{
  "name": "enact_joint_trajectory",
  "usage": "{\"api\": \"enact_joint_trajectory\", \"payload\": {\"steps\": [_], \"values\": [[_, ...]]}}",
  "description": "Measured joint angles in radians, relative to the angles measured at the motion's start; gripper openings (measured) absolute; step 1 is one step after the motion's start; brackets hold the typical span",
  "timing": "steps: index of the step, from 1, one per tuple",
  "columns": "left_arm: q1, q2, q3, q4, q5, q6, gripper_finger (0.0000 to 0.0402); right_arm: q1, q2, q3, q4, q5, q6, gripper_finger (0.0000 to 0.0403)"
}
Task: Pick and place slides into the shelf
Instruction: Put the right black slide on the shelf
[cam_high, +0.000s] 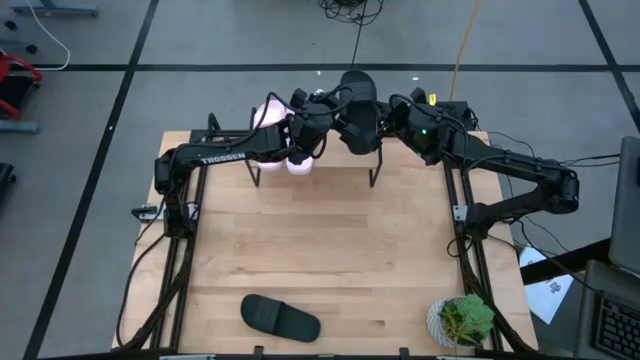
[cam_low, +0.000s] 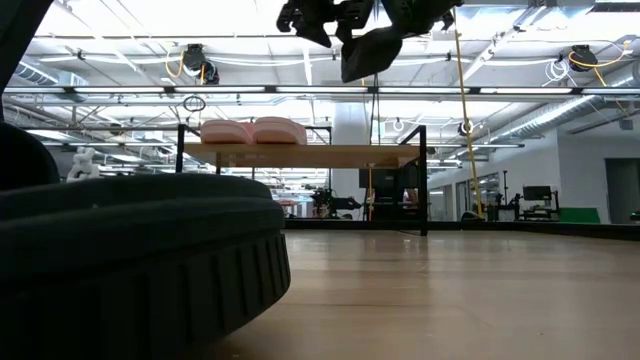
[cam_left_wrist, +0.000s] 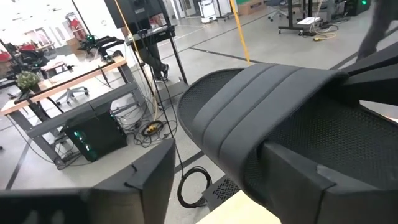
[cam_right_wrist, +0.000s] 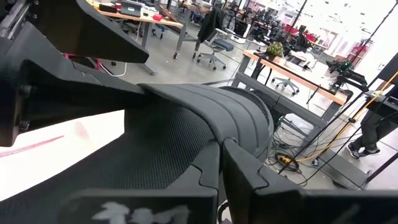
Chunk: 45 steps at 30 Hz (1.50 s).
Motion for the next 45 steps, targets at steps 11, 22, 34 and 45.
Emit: {"api": "enact_joint_trajectory", "payload": {"steps": [11, 22, 34, 45], "values": [[-0.002, 0.000, 0.000, -0.005, -0.043, -0.021, 0.0302, -0.008, 0.000, 0.000, 0.001, 0.001, 0.008, 0.0000], [-0.013, 0.000, 0.000, -0.005, -0.099, -0.022, 0.0353, -0.016, 0.000, 0.000, 0.014, 0.000, 0.002, 0.0000], [-0.029, 0.000, 0.000, 0.003, -0.175, -0.058, 0.0351, -0.027, 0.000, 0.000, 0.045, -0.031, -0.014, 0.0000], [-0.028, 0.000, 0.000, -0.002, -0.180, -0.072, 0.0351, -0.065, 0.003, 0.000, 0.059, -0.105, 0.009, 0.0000]]}}
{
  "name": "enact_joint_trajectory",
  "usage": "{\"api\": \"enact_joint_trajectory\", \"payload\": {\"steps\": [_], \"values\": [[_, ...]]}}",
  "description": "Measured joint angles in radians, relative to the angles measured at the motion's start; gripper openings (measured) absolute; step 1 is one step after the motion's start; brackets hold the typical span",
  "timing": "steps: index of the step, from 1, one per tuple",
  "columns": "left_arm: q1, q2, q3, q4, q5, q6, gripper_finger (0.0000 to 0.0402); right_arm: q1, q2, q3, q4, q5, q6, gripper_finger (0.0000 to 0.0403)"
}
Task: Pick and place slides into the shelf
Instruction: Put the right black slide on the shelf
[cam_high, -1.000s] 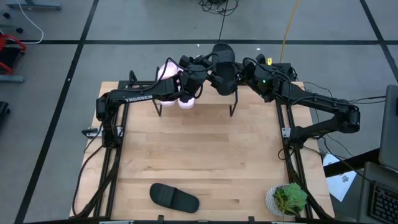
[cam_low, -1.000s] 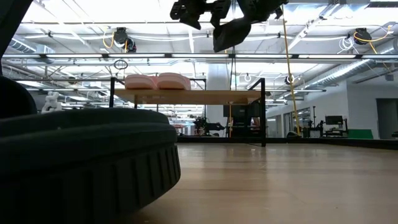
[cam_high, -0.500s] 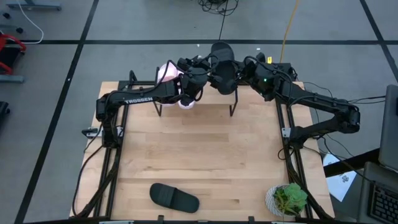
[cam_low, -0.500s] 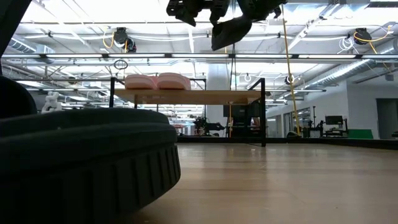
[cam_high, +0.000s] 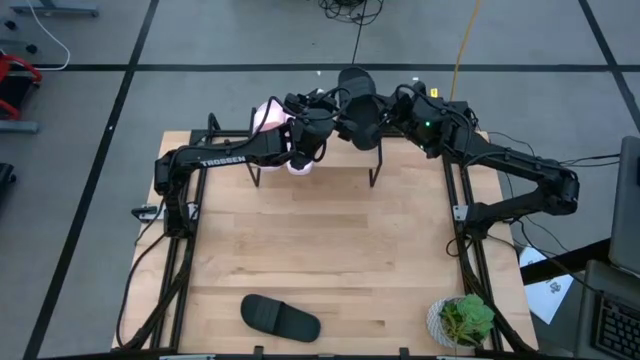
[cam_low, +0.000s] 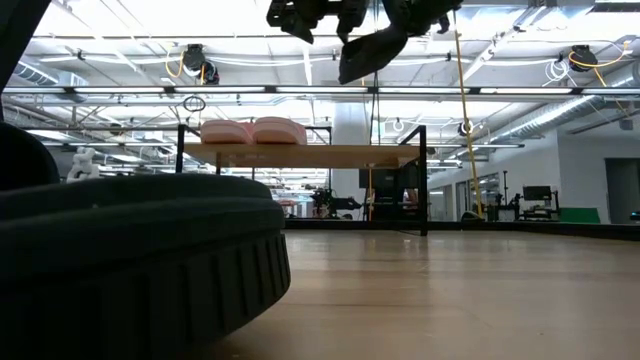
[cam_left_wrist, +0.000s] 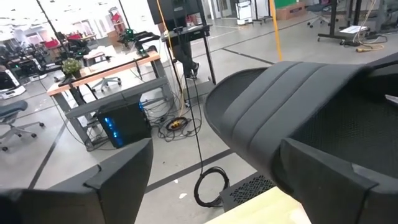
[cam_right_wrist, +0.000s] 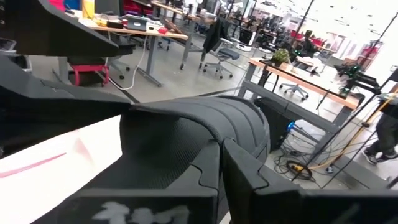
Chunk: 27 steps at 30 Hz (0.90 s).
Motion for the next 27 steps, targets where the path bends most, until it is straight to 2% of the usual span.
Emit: {"api": "enact_joint_trajectory", "payload": {"steps": [7, 15, 17, 20, 27], "values": [[0.000, -0.001, 0.000, -0.007, -0.065, 0.003, 0.0351, -0.007, 0.016, 0.000, 0.043, 0.000, -0.021, 0.0000], [-0.007, -0.002, 0.000, -0.083, -0.094, 0.016, 0.0351, -0.026, 0.018, -0.001, 0.037, 0.004, -0.030, 0.0000], [-0.013, -0.002, 0.000, -0.117, -0.056, 0.071, 0.0351, -0.040, 0.018, -0.001, 0.044, 0.039, -0.020, 0.0000], [-0.035, -0.002, 0.000, -0.158, -0.004, 0.118, 0.0351, -0.069, 0.018, -0.001, 0.050, 0.030, -0.010, 0.0000], [-0.090, -0.002, 0.000, -0.247, 0.002, 0.128, 0.0351, -0.102, 0.028, -0.001, 0.048, -0.031, 0.028, 0.0000]]}}
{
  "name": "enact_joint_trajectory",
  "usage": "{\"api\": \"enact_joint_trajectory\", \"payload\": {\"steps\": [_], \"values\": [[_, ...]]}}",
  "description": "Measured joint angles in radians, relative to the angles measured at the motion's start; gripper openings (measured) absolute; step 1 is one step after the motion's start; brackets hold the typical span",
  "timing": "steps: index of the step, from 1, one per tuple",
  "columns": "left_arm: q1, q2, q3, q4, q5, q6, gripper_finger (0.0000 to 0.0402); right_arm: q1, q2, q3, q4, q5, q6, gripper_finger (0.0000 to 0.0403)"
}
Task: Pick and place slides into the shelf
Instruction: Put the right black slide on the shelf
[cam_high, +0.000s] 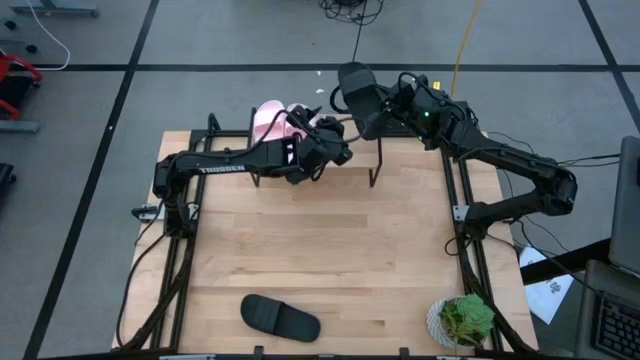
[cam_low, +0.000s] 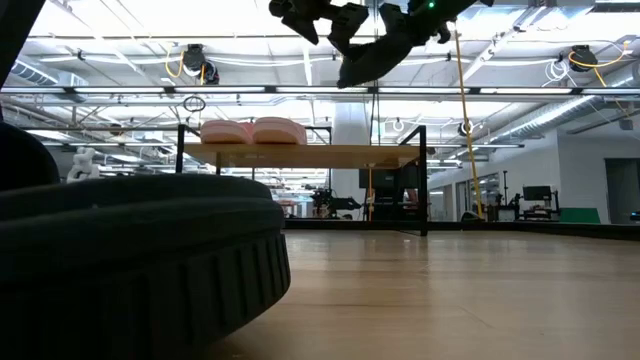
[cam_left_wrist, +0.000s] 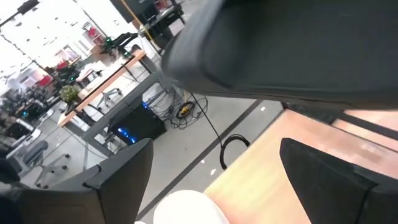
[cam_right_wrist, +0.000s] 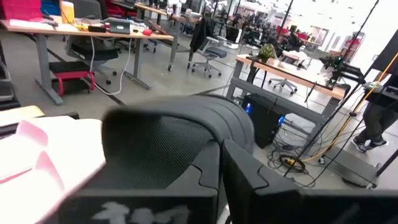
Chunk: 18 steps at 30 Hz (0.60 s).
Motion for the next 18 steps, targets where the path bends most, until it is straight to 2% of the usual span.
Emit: {"api": "enact_joint_trajectory", "payload": {"steps": [5, 11, 18], "values": [[-0.053, 0.000, 0.000, -0.068, -0.008, 0.007, 0.0351, -0.012, 0.019, 0.001, -0.002, -0.039, 0.037, 0.0000], [-0.074, -0.014, 0.000, -0.241, -0.268, -0.021, 0.0351, -0.010, 0.067, 0.001, -0.016, -0.050, 0.062, 0.0000], [-0.063, -0.088, 0.000, -0.437, -0.257, -0.226, 0.0351, -0.010, 0.123, 0.001, -0.013, -0.041, 0.110, 0.0000]]}}
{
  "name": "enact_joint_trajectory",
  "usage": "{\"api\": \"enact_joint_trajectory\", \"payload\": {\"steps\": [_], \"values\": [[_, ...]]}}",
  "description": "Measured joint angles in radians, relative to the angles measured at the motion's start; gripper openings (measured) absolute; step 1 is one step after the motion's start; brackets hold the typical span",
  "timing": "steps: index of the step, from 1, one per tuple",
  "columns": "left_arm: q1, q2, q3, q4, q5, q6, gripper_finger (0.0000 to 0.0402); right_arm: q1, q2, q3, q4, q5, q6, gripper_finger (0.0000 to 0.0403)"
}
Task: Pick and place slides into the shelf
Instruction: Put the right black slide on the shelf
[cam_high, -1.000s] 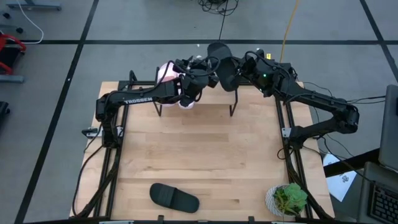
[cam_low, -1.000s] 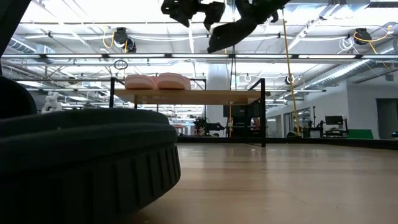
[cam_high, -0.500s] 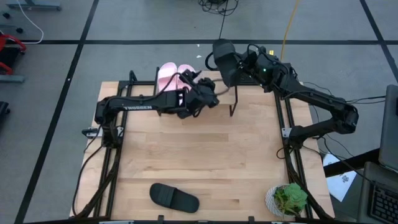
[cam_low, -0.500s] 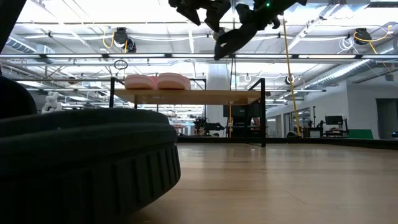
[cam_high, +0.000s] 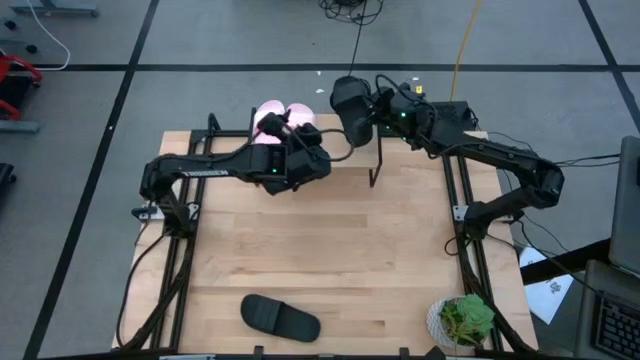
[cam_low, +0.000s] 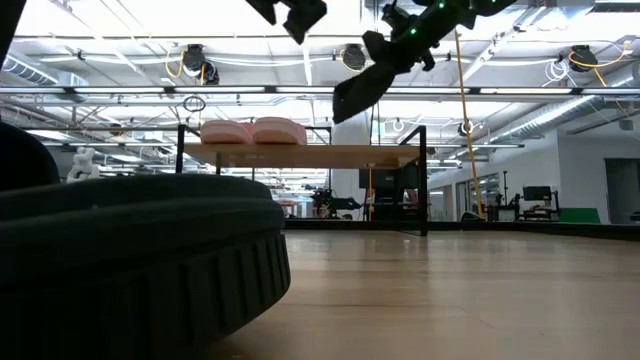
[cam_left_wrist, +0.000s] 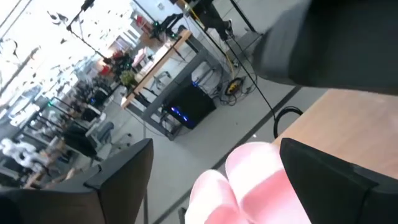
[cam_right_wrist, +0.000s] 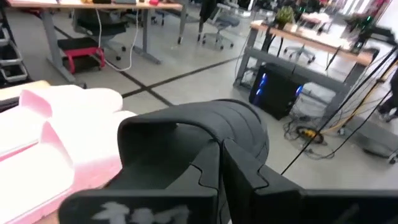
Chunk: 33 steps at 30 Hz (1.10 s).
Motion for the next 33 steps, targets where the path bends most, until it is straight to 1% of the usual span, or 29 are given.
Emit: {"api": "enact_joint_trajectory", "payload": {"steps": [2, 4, 7, 13, 16, 21, 28, 33], "values": [[0.003, -0.021, 0.000, -0.044, 0.000, -0.044, 0.0351, 0.001, 0.011, 0.000, -0.002, 0.027, 0.022, 0.0000], [0.004, -0.042, 0.000, -0.074, -0.001, -0.077, 0.0351, 0.010, 0.020, 0.000, -0.005, 0.075, 0.047, 0.0000], [0.004, -0.056, 0.000, -0.100, -0.003, -0.110, 0.0351, 0.026, 0.032, 0.000, -0.049, 0.136, 0.092, 0.0000], [0.004, -0.064, 0.000, -0.107, 0.001, -0.117, 0.0351, 0.076, 0.036, 0.000, -0.126, 0.249, 0.171, 0.0000], [0.004, -0.063, 0.000, -0.106, 0.033, -0.118, 0.0351, 0.092, 0.036, 0.000, -0.135, 0.290, 0.178, 0.0000], [0.004, -0.062, 0.000, -0.105, 0.050, -0.119, 0.0351, 0.095, 0.039, -0.001, -0.188, 0.292, 0.217, 0.0000], [0.002, -0.062, 0.000, -0.105, 0.050, -0.120, 0.0351, 0.095, 0.045, -0.083, -0.152, 0.287, 0.280, 0.0000], [0.002, -0.062, 0.000, -0.104, 0.050, -0.120, 0.0351, 0.095, 0.045, -0.127, -0.100, 0.285, 0.285, 0.0000]]}}
